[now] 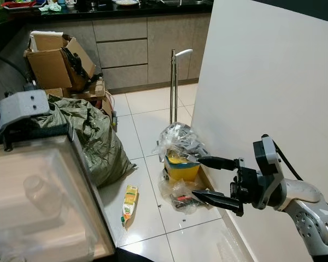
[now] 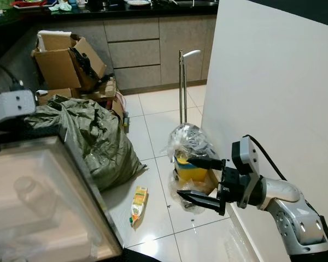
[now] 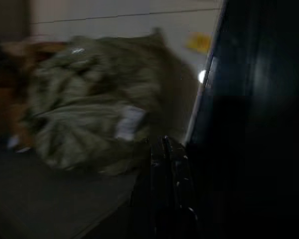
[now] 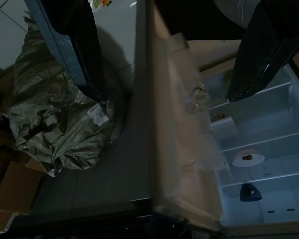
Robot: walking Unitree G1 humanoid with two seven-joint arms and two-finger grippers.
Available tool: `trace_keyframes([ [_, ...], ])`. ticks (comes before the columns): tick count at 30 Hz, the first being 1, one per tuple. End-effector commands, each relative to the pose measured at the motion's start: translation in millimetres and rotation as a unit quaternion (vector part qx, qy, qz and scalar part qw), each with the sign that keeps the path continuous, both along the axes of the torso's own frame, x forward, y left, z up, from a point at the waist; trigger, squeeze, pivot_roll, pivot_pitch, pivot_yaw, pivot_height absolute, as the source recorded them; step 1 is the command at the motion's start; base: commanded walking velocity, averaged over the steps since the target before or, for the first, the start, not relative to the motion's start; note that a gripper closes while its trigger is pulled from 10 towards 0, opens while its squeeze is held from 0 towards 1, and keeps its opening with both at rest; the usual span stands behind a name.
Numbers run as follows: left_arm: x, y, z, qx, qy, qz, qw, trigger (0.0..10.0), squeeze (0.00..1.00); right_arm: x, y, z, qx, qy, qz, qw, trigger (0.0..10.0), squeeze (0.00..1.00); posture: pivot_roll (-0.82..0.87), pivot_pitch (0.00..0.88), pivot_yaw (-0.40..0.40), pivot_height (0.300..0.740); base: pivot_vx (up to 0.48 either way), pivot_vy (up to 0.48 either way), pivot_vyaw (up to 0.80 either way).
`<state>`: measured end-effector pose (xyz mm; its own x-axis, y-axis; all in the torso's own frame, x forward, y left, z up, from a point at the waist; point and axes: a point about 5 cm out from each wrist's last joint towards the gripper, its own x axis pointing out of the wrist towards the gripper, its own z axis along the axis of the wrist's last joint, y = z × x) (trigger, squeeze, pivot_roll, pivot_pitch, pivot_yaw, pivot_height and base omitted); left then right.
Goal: Restocking fridge
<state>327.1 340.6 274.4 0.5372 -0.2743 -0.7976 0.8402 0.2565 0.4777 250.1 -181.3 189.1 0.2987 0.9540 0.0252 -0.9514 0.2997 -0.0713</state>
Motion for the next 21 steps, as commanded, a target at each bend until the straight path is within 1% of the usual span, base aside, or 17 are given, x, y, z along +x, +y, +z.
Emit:
trace_keyframes([
  [1,-13.8,12.2,-14,0.02,0.078,0.006,0.997,2.6,0.0,0.3,-2.4,0,-0.006,-0.002,-0.004,1.0,10.0,0.0,-0.06,0.036,0.027,0.74,0.0,0.0,0.0],
  [2,-13.8,12.2,-14,0.02,0.078,0.006,0.997,2.6,0.0,0.3,-2.4,0,-0.006,-0.002,-0.004,1.0,10.0,0.0,-0.06,0.036,0.027,0.74,0.0,0.0,0.0],
  [3,-16.2,12.2,-11,0.018,0.091,-0.003,0.996,10.0,0.0,-0.2,-2.4,0,-0.006,-0.001,-0.001,1.0,10.0,0.0,-0.06,0.036,0.026,0.74,0.0,0.0,0.0],
  [4,-17.9,12.2,-9,0.017,0.101,-0.009,0.995,10.0,0.0,-0.5,-2.4,0,-0.006,-0.001,0.0,1.0,10.0,0.0,-0.06,0.036,0.026,0.74,0.0,0.0,0.0],
  [5,-17.9,12.2,-9,0.017,0.101,-0.009,0.995,10.0,0.0,-0.5,-2.4,0,-0.006,-0.001,0.0,1.0,10.0,0.0,-0.06,0.036,0.026,0.74,0.0,0.0,0.0],
  [6,-22.0,14.0,-7,0.021,0.123,-0.015,0.992,10.0,0.0,-1.2,-1.5,1,-0.004,0.0,0.005,1.0,10.0,0.0,-0.06,0.036,0.026,0.74,0.0,0.0,0.0],
  [7,-22.0,14.0,-7,0.021,0.123,-0.015,0.992,10.0,0.0,-1.2,-1.5,1,-0.004,0.0,0.005,1.0,10.0,0.0,-0.06,0.036,0.026,0.74,0.0,0.0,0.0],
  [10,-33.1,22.0,-3,0.039,0.168,-0.016,0.985,10.0,0.0,-5.7,5.0,2,0.007,0.007,0.035,0.999,10.0,0.0,-0.06,0.036,0.026,0.74,0.0,0.0,0.0],
  [11,-38.5,27.3,-3,0.047,0.181,-0.007,0.982,10.0,0.0,-6.6,9.7,2,0.01,0.009,0.044,0.999,10.0,0.0,-0.06,0.037,0.028,0.74,0.0,0.0,0.0],
  [13,-39.6,28.4,-3,0.048,0.183,-0.004,0.982,10.0,0.0,-6.6,10.6,2,0.011,0.01,0.045,0.999,10.0,0.0,-0.06,0.037,0.028,0.74,0.0,0.0,0.0],
  [15,-44.6,32.9,-3,0.054,0.187,0.0,0.981,10.0,0.0,-6.7,13.3,2,0.015,0.012,0.051,0.999,10.0,0.0,-0.06,0.037,0.028,0.74,0.0,0.0,0.0],
  [17,-52.1,40.9,-2,0.069,0.2,0.015,0.977,10.0,0.0,-6.2,16.1,2,0.019,0.013,0.055,0.998,10.0,0.0,-0.05,0.039,0.026,0.74,0.0,0.0,0.0],
  [18,-52.1,40.9,-2,0.069,0.2,0.015,0.977,10.0,0.0,-6.2,16.1,2,0.019,0.013,0.055,0.998,10.0,0.0,-0.05,0.039,0.026,0.74,0.0,0.0,0.0],
  [19,-55.5,45.5,-1,0.076,0.204,0.027,0.976,10.0,0.0,-5.8,17.7,2,0.021,0.015,0.057,0.998,10.0,0.0,-0.05,0.038,0.025,0.74,0.0,0.0,0.0],
  [20,-55.5,45.5,-1,0.076,0.204,0.027,0.976,10.0,0.0,-5.8,17.7,2,0.021,0.015,0.057,0.998,10.0,0.0,-0.05,0.038,0.025,0.74,0.0,0.0,0.0],
  [21,-57.6,49.4,3,0.078,0.201,0.039,0.976,10.0,0.0,-5.7,20.0,2,0.025,0.017,0.061,0.998,10.0,0.0,-0.04,0.039,0.024,0.74,0.0,0.0,0.0],
])
